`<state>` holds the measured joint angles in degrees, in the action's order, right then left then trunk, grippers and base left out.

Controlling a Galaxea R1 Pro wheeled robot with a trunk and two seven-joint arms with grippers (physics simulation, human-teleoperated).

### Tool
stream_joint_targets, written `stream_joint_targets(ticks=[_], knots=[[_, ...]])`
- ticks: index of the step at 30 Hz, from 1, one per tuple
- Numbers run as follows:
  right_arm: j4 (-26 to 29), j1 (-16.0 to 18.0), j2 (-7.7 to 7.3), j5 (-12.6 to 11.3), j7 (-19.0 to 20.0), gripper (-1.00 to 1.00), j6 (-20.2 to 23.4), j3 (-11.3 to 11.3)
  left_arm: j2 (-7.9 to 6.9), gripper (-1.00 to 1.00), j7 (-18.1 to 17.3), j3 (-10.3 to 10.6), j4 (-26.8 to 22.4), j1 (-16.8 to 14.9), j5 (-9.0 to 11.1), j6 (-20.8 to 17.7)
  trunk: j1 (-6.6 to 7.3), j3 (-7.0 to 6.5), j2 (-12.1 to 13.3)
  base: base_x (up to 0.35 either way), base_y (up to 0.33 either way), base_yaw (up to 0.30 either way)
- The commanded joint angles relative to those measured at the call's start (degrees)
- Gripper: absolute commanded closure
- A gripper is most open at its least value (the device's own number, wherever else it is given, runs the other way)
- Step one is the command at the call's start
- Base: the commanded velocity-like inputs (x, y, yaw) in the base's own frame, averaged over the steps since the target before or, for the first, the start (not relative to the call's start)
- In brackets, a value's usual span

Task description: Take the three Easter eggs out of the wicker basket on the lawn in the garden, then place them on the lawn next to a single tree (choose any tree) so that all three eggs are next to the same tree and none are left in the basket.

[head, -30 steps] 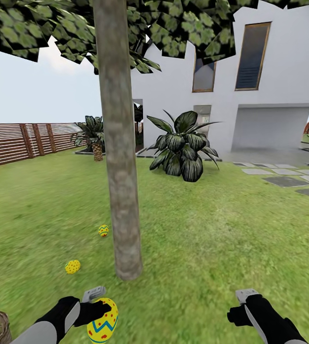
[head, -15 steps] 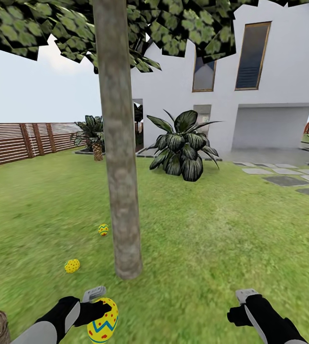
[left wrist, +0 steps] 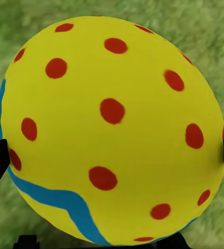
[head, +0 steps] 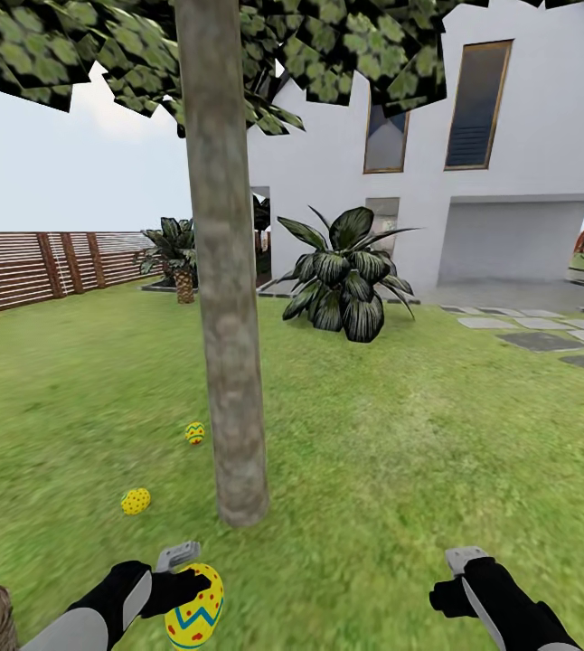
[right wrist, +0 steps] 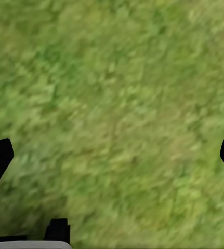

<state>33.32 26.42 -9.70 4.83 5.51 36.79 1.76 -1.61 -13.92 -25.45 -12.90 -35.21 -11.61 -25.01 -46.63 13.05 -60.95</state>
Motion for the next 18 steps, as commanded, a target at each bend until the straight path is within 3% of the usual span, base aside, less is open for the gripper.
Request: stream_joint_targets(ticks=[1, 18], knots=[[0.08, 0.03, -0.05, 0.53, 0.44, -1.00, 0.30, 0.18, 0.03, 1.00, -0.40, -0.48, -0.11, -0.03, -0.61, -0.30, -0.23, 0.27, -0.47, 0.000, 0.000, 0.000], [0.07, 0.03, -0.03, 0.53, 0.38, -1.00, 0.30, 0.19, -0.05, 1.00, -0.40, -0.48, -0.11, -0.03, -0.61, -0.30, -3.97, 3.32, -7.29, 0.000, 0.000, 0.000]])
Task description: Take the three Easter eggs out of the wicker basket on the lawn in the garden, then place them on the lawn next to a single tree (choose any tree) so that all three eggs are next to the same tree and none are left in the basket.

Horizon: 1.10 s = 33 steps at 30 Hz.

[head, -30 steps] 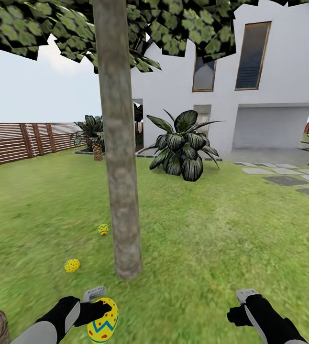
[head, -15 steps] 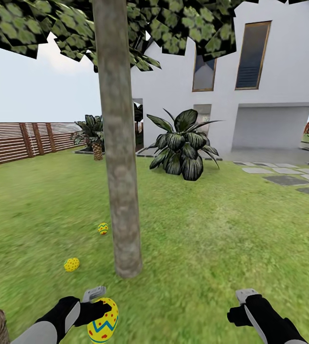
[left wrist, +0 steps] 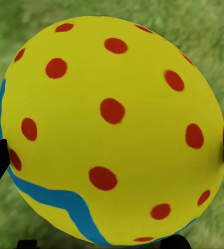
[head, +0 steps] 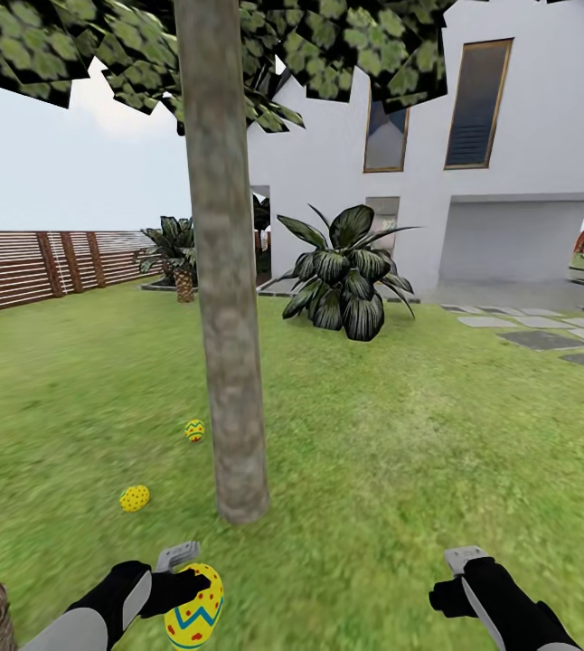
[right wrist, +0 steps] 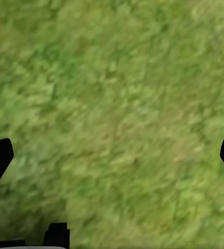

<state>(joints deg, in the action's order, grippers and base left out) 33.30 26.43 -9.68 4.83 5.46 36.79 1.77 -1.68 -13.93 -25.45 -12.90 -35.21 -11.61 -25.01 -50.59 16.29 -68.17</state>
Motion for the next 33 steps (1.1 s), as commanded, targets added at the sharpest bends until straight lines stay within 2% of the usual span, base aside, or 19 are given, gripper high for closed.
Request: stream_joint_targets(ticks=[1, 33], knots=[[0.10, 0.03, -0.02, 0.53, 0.42, -1.00, 0.30, 0.21, 0.06, 1.00, -0.40, -0.48, -0.11, -0.03, -0.61, -0.30, -0.23, 0.26, -0.47, 0.000, 0.000, 0.000], [0.10, 0.03, 0.02, 0.62, 0.42, -1.00, 0.30, 0.43, 0.19, 1.00, -0.41, -0.49, -0.11, -0.03, -0.61, -0.36, -7.26, 6.00, -13.30, 0.000, 0.000, 0.000]])
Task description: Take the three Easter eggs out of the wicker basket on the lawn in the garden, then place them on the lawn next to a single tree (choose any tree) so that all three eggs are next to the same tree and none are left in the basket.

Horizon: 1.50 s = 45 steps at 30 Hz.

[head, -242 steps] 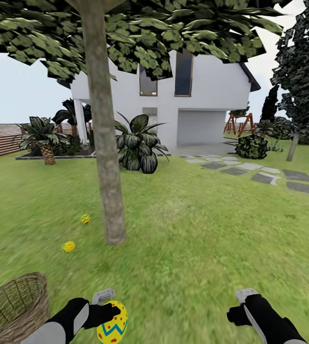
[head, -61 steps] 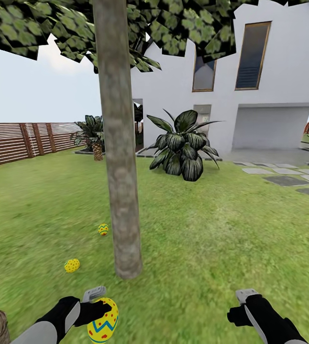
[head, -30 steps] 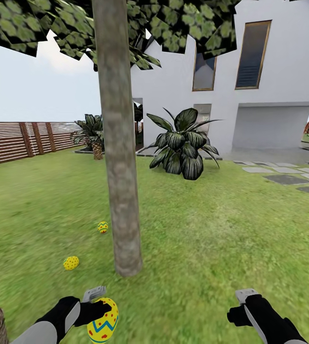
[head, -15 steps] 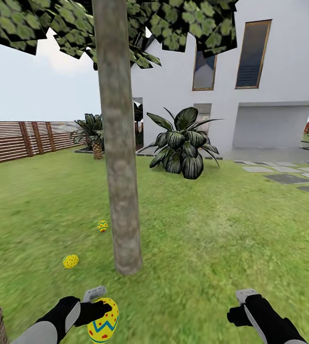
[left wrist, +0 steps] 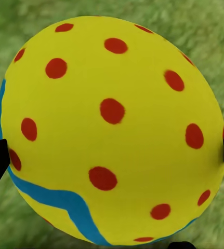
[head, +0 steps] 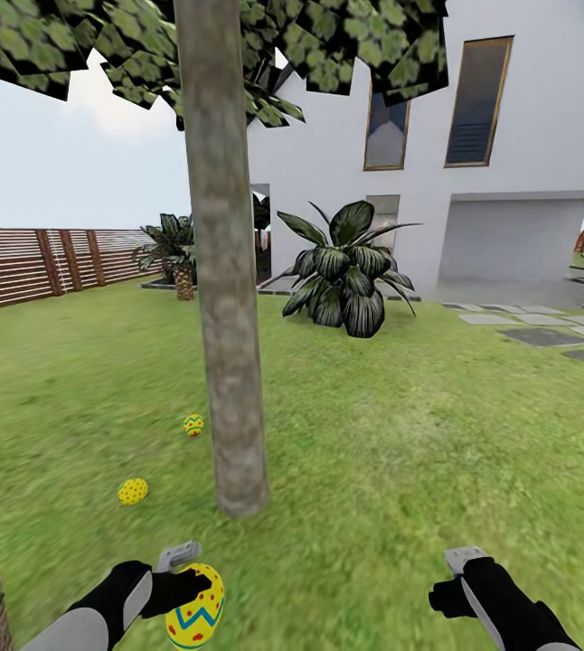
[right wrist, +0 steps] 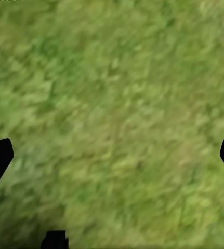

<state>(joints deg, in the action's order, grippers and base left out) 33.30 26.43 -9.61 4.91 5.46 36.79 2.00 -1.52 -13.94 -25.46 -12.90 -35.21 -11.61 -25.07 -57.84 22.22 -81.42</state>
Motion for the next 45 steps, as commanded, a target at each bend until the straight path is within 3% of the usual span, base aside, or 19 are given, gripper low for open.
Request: stream_joint_targets(ticks=[1, 11, 19, 31, 45], knots=[[0.09, 0.03, -0.06, 0.54, 0.43, -1.00, 0.30, 0.22, 0.08, 1.00, -0.39, -0.47, -0.06, -0.03, -0.66, -0.32, -0.23, 0.25, -0.46, 0.012, 0.000, 0.000], [0.09, 0.03, -0.06, 0.54, 0.43, -1.00, 0.30, 0.26, 0.06, 1.00, -0.39, -0.47, -0.03, -0.03, -0.59, -0.24, -2.42, 2.05, -4.47, 0.253, 0.000, 0.000], [0.04, 0.03, 0.03, 0.49, 0.39, -1.00, 0.26, 0.29, 0.12, 1.00, -0.48, -0.47, 0.06, -0.03, -0.52, -0.24, -4.18, 3.50, -7.68, 0.012, 0.000, 0.003], [0.01, 0.04, 0.03, 0.46, -0.36, -1.00, 0.12, 0.29, 0.91, 1.00, -0.46, -0.47, 0.06, -0.03, -0.56, -0.24, -6.82, 5.72, -12.49, 0.000, 0.000, 0.253], [0.01, 0.03, 0.03, 0.45, -0.37, -1.00, 0.21, 0.20, 0.91, 1.00, -0.46, -0.47, 0.06, -0.03, -0.52, -0.24, -9.89, 8.23, -18.10, 0.000, 0.000, 0.008]])
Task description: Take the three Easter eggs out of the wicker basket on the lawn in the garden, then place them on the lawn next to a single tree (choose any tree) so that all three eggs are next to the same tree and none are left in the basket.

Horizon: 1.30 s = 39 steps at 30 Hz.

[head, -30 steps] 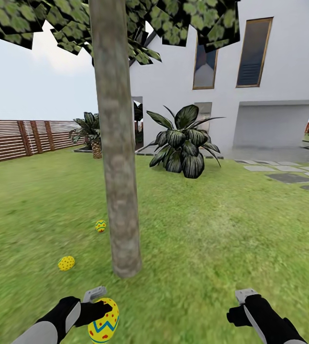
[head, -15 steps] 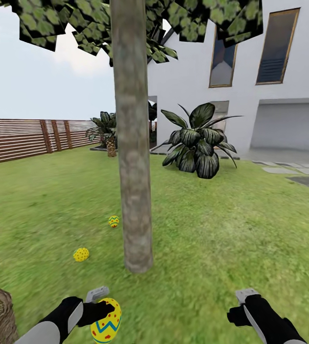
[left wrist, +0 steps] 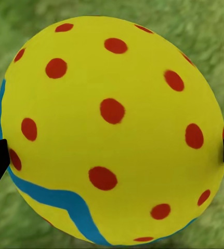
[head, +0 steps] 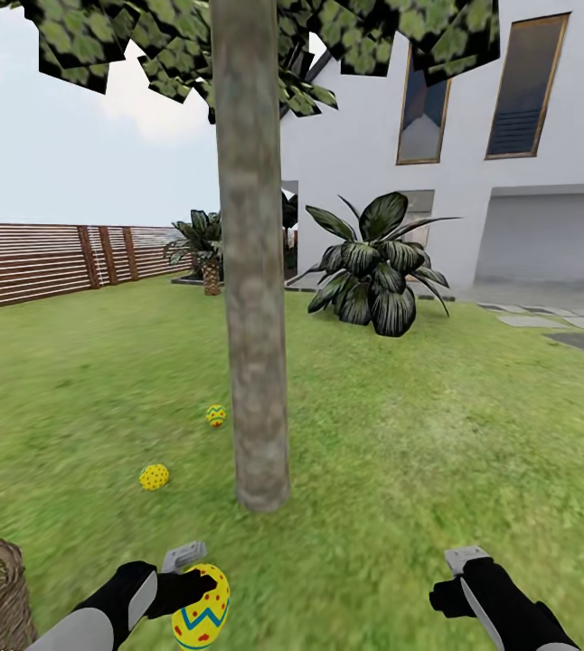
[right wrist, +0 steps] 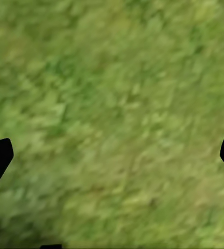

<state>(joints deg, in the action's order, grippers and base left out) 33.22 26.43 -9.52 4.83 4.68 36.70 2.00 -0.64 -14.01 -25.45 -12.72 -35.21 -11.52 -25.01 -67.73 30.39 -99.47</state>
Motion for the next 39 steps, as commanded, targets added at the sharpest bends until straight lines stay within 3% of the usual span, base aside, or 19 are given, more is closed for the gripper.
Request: stream_joint_targets(ticks=[1, 13, 27, 39], knots=[[0.10, 0.03, -0.06, 0.53, 0.42, -1.00, 0.30, 0.20, 0.03, 1.00, -0.40, -0.48, -0.11, -0.03, -0.62, -0.30, -0.22, 0.25, -0.45, 0.000, 0.000, 0.000], [0.10, 0.03, 0.01, 0.58, 0.42, -1.00, 0.30, 0.29, 1.23, 1.00, -0.37, -0.48, 0.43, -0.03, -0.78, -0.24, -2.86, 2.40, -5.26, 0.194, -0.067, 0.000], [-0.34, 0.03, 0.55, 0.60, 0.42, -1.00, 0.24, 0.29, 1.14, 1.00, -0.34, -0.48, 0.50, -0.03, -0.72, -0.26, -5.93, 4.92, -10.88, 0.302, -0.061, 0.000], [-0.27, 0.04, 0.51, 0.61, 0.42, -1.00, 0.27, 0.23, 0.93, 1.00, -0.41, -0.41, 0.42, -0.03, -0.78, -0.31, -8.57, 7.07, -15.69, 0.029, 0.000, 0.000]])
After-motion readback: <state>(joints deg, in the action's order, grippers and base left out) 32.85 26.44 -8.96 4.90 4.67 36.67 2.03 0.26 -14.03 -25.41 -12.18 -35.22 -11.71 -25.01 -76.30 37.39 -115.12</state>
